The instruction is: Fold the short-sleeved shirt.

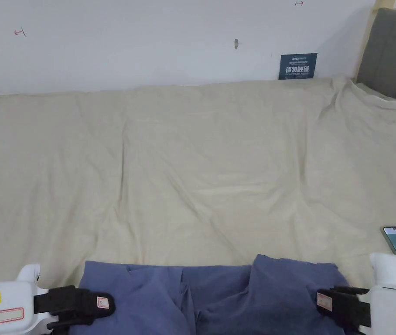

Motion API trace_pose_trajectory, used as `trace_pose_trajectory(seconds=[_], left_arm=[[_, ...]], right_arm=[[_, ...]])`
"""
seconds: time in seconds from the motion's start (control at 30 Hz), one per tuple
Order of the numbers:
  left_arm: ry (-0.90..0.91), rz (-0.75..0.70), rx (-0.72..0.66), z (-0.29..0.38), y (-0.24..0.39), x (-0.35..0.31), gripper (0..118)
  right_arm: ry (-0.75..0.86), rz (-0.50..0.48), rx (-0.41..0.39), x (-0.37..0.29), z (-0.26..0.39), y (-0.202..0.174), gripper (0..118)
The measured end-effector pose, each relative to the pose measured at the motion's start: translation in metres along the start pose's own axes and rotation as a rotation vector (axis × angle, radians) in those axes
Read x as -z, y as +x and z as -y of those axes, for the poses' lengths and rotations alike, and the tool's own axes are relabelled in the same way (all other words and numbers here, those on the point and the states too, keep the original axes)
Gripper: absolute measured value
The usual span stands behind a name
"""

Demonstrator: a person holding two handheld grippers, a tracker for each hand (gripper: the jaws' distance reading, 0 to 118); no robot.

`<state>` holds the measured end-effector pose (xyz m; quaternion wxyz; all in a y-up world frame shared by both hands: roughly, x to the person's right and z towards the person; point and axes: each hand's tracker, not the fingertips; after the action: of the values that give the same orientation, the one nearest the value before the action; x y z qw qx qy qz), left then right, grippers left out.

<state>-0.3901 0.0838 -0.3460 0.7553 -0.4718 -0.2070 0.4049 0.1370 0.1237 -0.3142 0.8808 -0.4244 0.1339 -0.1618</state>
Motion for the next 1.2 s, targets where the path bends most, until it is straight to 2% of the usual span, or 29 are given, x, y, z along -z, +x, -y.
trace_pose_trajectory(seconds=[0.17, 0.27, 0.47, 0.6, 0.7, 0.83, 0.87, 0.9, 0.93, 0.97, 1.0, 1.03, 1.1, 1.2], left_arm=[[0.025, -0.008, 0.107, 0.01, 0.08, 0.004, 16], [0.035, -0.014, 0.181, 0.014, 0.131, 0.018, 16], [-0.091, -0.094, 0.354, 0.028, 0.221, 0.098, 16], [-0.182, -0.118, 0.345, 0.038, 0.249, 0.171, 16], [-0.28, -0.131, 0.388, 0.052, 0.26, 0.221, 16], [-0.383, -0.232, 0.485, 0.069, 0.271, 0.27, 16], [-0.396, -0.248, 0.503, 0.072, 0.272, 0.277, 20], [-0.409, -0.214, 0.513, 0.074, 0.273, 0.282, 36], [-0.422, -0.142, 0.508, 0.074, 0.271, 0.284, 77], [-0.445, -0.054, 0.444, 0.076, 0.27, 0.285, 105], [-0.468, 0.009, 0.412, 0.076, 0.27, 0.285, 118], [-0.448, 0.074, 0.371, 0.076, 0.274, 0.281, 118], [-0.456, 0.044, 0.367, 0.072, 0.276, 0.277, 118], [-0.37, 0.011, 0.411, 0.066, 0.28, 0.254, 118]], right_arm=[[0.038, 0.04, 0.016, -0.017, 0.004, 0.022, 0], [0.058, 0.024, 0.053, -0.027, 0.009, 0.041, 0], [0.098, 0.06, 0.092, -0.055, 0.026, 0.073, 0], [0.12, 0.063, 0.141, -0.076, 0.042, 0.093, 0], [0.125, 0.098, 0.155, -0.087, 0.052, 0.103, 0], [0.119, 0.117, 0.178, -0.095, 0.061, 0.117, 0], [0.117, 0.12, 0.183, -0.095, 0.063, 0.119, 0], [0.116, 0.128, 0.188, -0.096, 0.065, 0.12, 0], [0.114, 0.135, 0.194, -0.096, 0.066, 0.122, 0], [0.113, 0.137, 0.199, -0.095, 0.066, 0.124, 0], [0.112, 0.136, 0.203, -0.095, 0.067, 0.126, 0], [0.111, 0.137, 0.208, -0.095, 0.067, 0.126, 0], [0.111, 0.139, 0.213, -0.094, 0.066, 0.127, 0], [0.112, 0.135, 0.205, -0.094, 0.064, 0.125, 0]])
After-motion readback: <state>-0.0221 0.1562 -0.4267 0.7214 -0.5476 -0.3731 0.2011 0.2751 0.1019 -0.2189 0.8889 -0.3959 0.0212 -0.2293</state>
